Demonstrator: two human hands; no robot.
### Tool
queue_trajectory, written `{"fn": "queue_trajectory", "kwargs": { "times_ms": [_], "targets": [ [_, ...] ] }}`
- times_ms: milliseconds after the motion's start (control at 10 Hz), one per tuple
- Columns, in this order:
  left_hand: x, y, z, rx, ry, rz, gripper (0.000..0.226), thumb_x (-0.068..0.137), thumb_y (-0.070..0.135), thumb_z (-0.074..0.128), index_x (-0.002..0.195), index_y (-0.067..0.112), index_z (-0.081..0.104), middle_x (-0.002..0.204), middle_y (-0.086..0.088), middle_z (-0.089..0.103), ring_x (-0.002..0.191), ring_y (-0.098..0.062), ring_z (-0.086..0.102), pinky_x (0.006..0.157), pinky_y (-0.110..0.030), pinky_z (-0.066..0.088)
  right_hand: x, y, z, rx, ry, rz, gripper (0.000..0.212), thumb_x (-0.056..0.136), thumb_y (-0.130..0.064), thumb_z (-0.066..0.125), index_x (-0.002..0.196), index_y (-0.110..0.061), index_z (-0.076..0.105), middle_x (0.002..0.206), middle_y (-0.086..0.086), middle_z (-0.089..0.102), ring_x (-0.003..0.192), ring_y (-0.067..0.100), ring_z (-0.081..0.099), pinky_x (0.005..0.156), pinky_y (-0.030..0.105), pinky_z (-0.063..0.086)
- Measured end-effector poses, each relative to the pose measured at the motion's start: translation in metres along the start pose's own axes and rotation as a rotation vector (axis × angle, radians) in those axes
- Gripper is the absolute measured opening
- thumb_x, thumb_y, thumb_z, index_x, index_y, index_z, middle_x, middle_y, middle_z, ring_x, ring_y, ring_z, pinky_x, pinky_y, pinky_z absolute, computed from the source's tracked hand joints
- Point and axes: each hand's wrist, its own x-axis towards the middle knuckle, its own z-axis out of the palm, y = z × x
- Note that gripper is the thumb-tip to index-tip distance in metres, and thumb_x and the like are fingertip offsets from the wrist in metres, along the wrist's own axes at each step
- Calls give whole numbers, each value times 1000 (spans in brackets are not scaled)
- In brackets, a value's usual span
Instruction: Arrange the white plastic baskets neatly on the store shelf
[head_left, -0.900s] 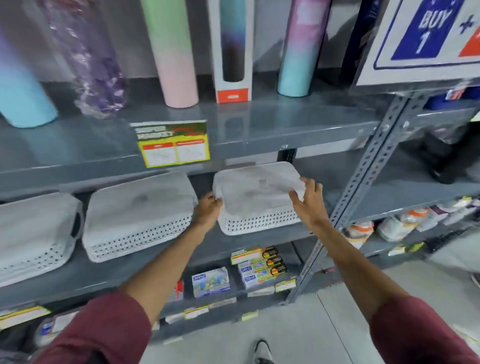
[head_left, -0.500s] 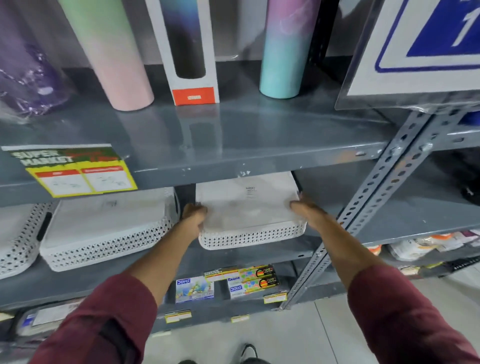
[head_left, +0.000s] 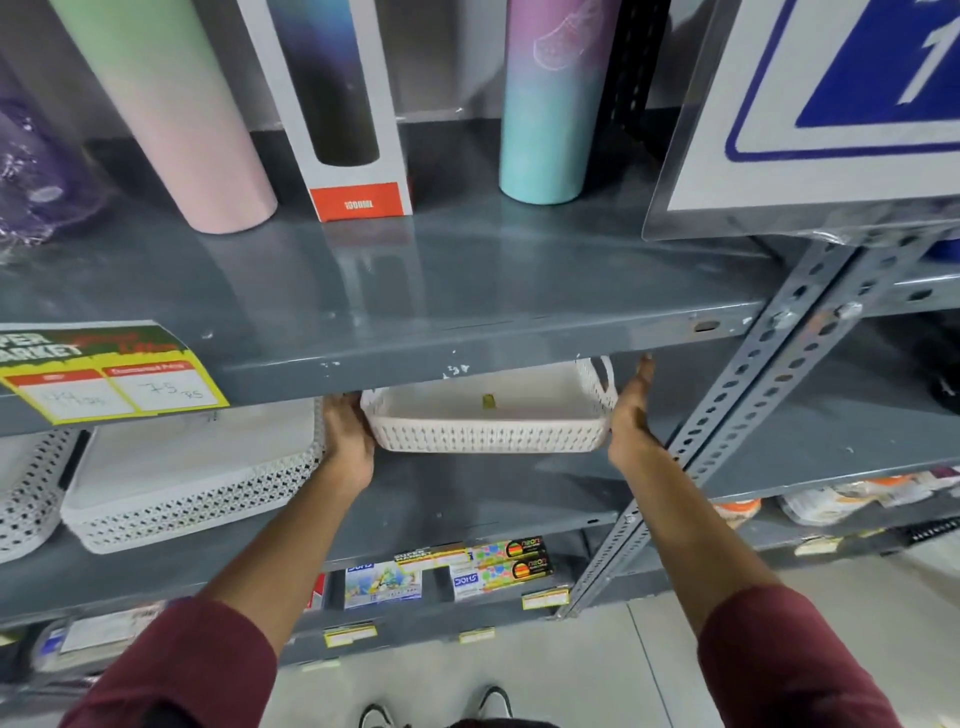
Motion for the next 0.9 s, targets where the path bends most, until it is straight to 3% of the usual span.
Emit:
{"fn": "queue_trajectory", "kwargs": {
  "times_ms": [100, 200, 300, 400, 500, 600, 700, 800, 900],
  "targets": [
    [11, -3, -25, 596, 60, 178, 57, 87, 65, 44, 118, 25, 68, 121, 0, 72, 112, -21, 67, 99, -43, 52, 28, 1, 65, 1299, -597, 32, 135, 36, -109, 28, 147, -33, 36, 155, -1, 41, 144, 32, 34, 119, 58, 15],
    [58, -7, -67, 788, 86, 175, 100, 59, 94, 47, 133, 27, 58, 141, -3, 60, 126, -23, 58, 109, -47, 44, -1, -5, 32, 888, -791, -64, 129, 44, -108, 21, 142, -28, 46, 153, 7, 44, 138, 34, 44, 116, 60, 25],
    [43, -15, -56, 1013, 175, 97, 96, 74, 87, 36, 146, 24, 43, 157, -4, 40, 142, -26, 42, 119, -45, 29, -43, -5, -16, 625, -601, -234, 88, 88, -77, 15, 147, -16, 41, 155, 15, 38, 141, 37, 37, 119, 54, 26],
    [-3, -11, -23, 1133, 106, 173, 65, 98, 58, 28, 150, 20, 37, 158, -2, 37, 146, -23, 34, 119, -37, 25, -67, -7, -33, 583, -336, -435, 77, 93, -66, 20, 146, -14, 39, 152, 17, 42, 141, 36, 38, 118, 52, 28],
    [-25, 22, -15, 1113, 18, 501, 38, 104, 26, 37, 136, 11, 53, 133, 3, 54, 130, -16, 47, 100, -20, 33, -120, -32, -51, 621, -260, -849, 47, 98, -40, 45, 132, -9, 52, 135, 19, 57, 127, 36, 51, 107, 42, 41],
    [-36, 68, -23, 1164, 51, 706, 28, 101, 9, 41, 123, 10, 58, 121, 2, 53, 116, -11, 46, 91, -17, 34, -169, -57, -55, 675, -427, -994, 32, 97, -31, 51, 120, -12, 60, 121, 18, 66, 114, 36, 60, 98, 43, 49],
    [-36, 153, -55, 1251, 178, 839, 30, 100, 7, 42, 123, 14, 60, 126, 3, 59, 114, 3, 54, 103, -26, 37, -246, -94, -48, 731, -582, -1121, 23, 96, -18, 56, 112, -5, 66, 114, 18, 70, 109, 30, 61, 95, 33, 44],
    [-19, 205, -91, 1305, 389, 816, 29, 98, 14, 45, 121, 12, 62, 126, -10, 66, 119, -9, 61, 105, -35, 42, -286, -113, -32, 766, -754, -1100, 29, 90, -22, 58, 115, -10, 65, 113, 15, 69, 106, 23, 61, 94, 29, 43],
    [0, 270, -150, 1380, 627, 613, 45, 94, 34, 43, 126, 5, 55, 128, -20, 64, 112, -37, 64, 96, -46, 53, -336, -146, -4, 580, -832, -1089, 21, 87, -23, 54, 105, -18, 64, 107, 9, 68, 103, 20, 53, 92, 31, 40]
  ]
}}
